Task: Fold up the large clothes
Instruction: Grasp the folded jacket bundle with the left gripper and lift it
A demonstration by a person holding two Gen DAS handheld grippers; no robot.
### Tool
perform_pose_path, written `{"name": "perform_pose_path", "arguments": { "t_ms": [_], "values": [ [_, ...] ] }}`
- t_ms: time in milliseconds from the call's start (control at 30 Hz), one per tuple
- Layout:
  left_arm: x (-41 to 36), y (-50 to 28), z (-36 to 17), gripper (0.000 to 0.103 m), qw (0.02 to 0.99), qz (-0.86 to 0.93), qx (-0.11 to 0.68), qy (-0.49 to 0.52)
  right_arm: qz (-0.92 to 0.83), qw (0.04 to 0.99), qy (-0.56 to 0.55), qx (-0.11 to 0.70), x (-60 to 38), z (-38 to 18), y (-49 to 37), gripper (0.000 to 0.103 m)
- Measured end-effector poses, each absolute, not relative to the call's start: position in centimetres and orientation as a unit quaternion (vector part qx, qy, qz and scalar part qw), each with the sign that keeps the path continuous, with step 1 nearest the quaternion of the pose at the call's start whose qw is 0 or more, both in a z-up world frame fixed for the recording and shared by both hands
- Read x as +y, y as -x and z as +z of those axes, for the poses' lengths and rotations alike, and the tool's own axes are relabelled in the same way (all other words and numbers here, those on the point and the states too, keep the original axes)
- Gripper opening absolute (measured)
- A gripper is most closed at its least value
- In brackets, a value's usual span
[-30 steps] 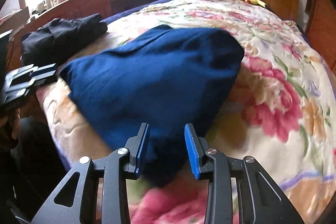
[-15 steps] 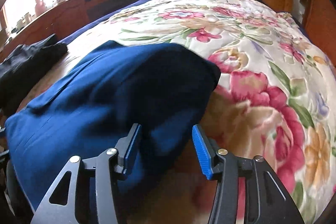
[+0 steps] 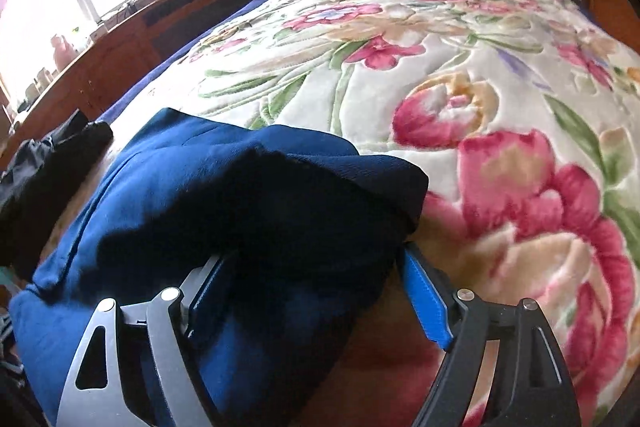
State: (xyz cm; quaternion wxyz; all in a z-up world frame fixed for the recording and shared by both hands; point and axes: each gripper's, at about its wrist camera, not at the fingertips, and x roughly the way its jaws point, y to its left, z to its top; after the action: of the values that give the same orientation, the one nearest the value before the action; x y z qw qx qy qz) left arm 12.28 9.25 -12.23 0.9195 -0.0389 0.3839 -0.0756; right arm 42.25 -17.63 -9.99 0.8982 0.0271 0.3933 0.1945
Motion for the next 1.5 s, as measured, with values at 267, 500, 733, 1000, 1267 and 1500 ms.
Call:
{"name": "perform_pose_path", "arguments": {
  "t_ms": [267,500,733,1000,1267,1500],
  "values": [
    [9.4,-12.4,-12.5,0.029,0.911,-0.098,0.394,0.075,0.218,0.885,-0.07,0.405,-18.1,-10.9,-43.0,0.074],
    [9.1,-12.3,-11.9,0.01,0.912,-0.117,0.386,0.078,0.242,0.902,-0.027,0.358,-17.2,-9.5,-41.1,0.023],
    [9.3,-11.2,-7.9,0.007,0.932,-0.118,0.338,0.063,0.246,0.925,-0.006,0.289,-16.7,-5.4,-38.2,0.01],
    [12.7,-9.7,-3.1,0.007,0.956,-0.079,0.279,0.037,0.246,0.936,0.034,0.248,-12.2,-0.5,-34.6,0.009],
    [18.6,-6.3,0.6,0.006,0.972,-0.033,0.233,0.026,0.271,0.935,0.082,0.213,-6.6,3.8,-31.8,0.009],
    [25.5,-4.1,3.7,0.006,0.977,0.035,0.212,0.014,0.309,0.926,0.12,0.181,1.1,7.4,-31.1,0.009]
  ]
}}
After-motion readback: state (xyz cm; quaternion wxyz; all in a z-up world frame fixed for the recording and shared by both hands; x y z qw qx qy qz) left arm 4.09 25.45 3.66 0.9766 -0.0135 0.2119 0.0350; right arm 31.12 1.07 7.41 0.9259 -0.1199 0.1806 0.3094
